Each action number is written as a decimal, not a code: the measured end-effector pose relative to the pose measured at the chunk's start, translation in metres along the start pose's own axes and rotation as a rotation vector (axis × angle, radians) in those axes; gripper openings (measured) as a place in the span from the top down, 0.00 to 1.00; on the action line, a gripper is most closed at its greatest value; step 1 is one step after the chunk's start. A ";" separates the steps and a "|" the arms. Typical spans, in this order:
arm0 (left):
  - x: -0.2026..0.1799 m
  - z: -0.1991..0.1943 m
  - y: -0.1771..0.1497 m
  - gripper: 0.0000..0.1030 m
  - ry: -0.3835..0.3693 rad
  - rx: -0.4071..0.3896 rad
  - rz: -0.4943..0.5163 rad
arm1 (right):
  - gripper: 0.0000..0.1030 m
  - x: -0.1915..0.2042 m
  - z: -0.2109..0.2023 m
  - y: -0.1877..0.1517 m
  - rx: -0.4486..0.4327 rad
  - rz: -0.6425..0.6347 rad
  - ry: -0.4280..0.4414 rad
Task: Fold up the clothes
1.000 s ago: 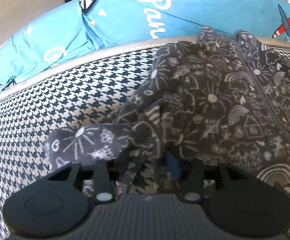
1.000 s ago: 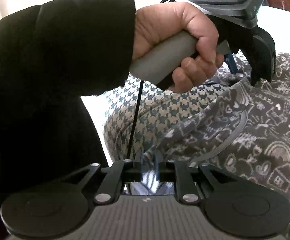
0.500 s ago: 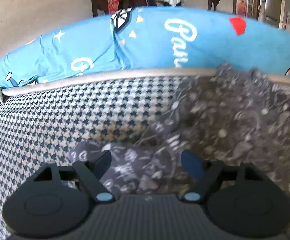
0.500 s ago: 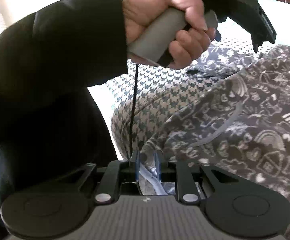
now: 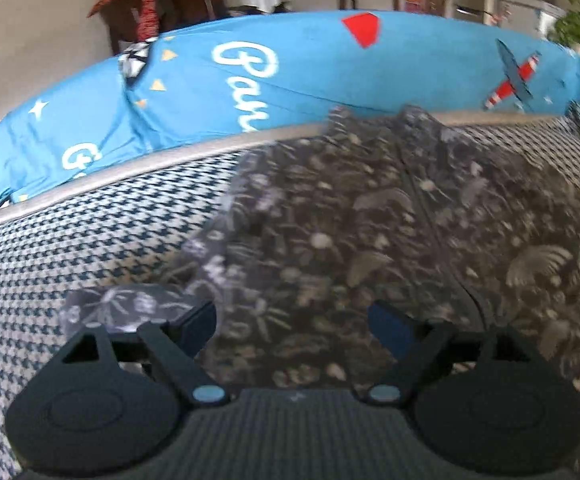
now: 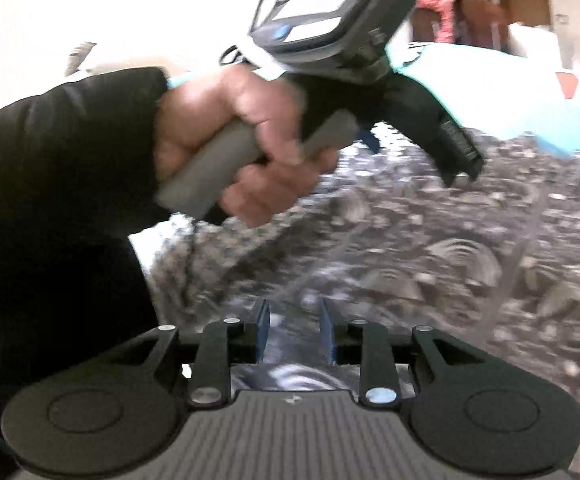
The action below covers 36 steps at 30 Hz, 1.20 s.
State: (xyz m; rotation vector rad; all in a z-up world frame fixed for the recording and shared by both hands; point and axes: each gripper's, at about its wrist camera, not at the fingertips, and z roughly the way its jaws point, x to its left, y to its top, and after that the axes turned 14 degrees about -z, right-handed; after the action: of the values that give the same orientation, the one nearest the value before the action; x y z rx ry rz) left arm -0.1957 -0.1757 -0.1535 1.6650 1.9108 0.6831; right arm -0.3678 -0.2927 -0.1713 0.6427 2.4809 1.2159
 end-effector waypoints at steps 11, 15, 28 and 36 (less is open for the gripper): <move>-0.044 0.002 -0.029 0.11 -0.091 0.069 0.140 | 0.72 -0.019 -0.018 -0.027 0.068 0.039 -0.126; -0.048 0.001 -0.040 0.11 -0.102 0.098 0.174 | 0.71 -0.013 -0.017 -0.036 0.124 0.053 -0.018; -0.037 -0.003 -0.072 0.01 -0.089 0.157 0.121 | 0.57 -0.010 -0.019 -0.036 0.147 0.039 0.048; -0.028 -0.011 -0.084 0.00 -0.073 0.134 0.069 | 0.57 -0.014 -0.032 -0.031 0.170 -0.008 0.091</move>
State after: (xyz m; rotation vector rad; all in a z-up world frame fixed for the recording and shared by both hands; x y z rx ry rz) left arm -0.2616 -0.2140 -0.2002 1.8192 1.8917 0.5227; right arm -0.3786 -0.3376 -0.1761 0.6318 2.6814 1.0608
